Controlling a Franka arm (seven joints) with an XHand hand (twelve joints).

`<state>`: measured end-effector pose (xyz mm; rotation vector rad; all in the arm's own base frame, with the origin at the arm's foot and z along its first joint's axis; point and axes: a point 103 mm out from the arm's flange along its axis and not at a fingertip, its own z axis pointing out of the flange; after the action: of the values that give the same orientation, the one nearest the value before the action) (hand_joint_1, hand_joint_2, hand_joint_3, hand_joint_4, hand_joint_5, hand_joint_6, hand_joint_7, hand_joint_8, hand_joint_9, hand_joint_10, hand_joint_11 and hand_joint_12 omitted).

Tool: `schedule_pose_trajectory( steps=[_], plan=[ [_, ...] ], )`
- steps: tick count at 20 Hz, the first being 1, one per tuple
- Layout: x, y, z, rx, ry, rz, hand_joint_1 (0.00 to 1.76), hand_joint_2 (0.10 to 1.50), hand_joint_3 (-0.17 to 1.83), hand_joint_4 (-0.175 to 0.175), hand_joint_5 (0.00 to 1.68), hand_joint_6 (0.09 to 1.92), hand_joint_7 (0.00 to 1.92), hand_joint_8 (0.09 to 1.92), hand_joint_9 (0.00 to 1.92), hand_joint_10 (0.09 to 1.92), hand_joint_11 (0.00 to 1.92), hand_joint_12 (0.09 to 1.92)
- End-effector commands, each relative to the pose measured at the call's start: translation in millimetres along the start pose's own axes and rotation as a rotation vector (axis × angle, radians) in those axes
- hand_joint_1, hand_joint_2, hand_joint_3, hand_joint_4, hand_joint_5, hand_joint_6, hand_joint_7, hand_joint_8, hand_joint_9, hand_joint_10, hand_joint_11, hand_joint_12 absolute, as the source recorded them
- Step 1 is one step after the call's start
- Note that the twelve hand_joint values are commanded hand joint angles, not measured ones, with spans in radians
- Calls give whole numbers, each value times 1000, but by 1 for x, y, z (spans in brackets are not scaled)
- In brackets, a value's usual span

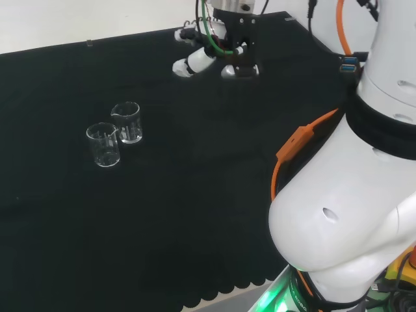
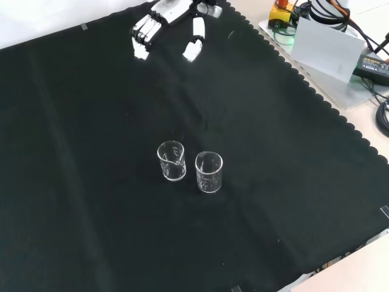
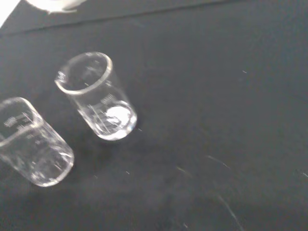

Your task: Pick up the beaker on the right.

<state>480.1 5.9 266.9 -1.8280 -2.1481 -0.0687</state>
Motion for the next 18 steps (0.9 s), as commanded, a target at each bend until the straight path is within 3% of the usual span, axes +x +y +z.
schedule_pose_trajectory(
  steps=[1,10,18],
  plan=[
    [-11,72,46,-16,141,-117,703,640,642,-88,263,87,138,631,255,695,0,1059],
    [-8,98,82,15,206,-190,709,608,649,-92,289,87,165,655,272,703,0,1088],
    [-8,113,118,50,298,-298,718,589,650,-93,300,87,181,667,280,704,0,1104]
  ],
)
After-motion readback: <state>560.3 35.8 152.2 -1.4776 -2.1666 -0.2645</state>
